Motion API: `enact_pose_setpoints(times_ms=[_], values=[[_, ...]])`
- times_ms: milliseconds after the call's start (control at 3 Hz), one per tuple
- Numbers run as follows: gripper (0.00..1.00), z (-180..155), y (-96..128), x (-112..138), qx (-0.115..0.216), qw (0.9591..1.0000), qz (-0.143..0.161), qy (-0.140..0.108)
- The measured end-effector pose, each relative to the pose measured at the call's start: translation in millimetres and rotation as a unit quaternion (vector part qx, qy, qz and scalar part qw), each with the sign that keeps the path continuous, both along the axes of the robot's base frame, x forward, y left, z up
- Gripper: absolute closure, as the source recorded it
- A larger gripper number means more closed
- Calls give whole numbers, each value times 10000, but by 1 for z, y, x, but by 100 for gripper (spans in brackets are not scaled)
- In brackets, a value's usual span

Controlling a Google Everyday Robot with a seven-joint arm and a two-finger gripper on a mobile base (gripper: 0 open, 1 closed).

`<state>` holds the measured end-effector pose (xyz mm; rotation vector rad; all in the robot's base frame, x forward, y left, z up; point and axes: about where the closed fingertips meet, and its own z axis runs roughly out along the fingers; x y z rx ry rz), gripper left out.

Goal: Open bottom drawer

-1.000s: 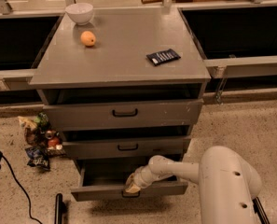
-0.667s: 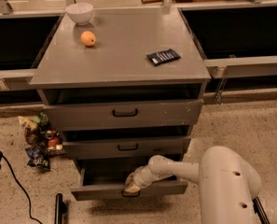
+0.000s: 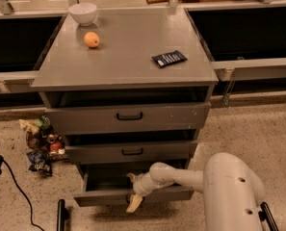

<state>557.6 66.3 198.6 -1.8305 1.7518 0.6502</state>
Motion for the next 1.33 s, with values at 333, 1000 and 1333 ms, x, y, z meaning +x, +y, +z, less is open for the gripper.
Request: enact_pose_setpoints(times_ms=[333,1000,1333], values=[[0,-5,32,-13,227,9993,277,55],[19,-23,82,-39,267,9971,628,350],[42,-22,87,-52,175,9969,654,410]])
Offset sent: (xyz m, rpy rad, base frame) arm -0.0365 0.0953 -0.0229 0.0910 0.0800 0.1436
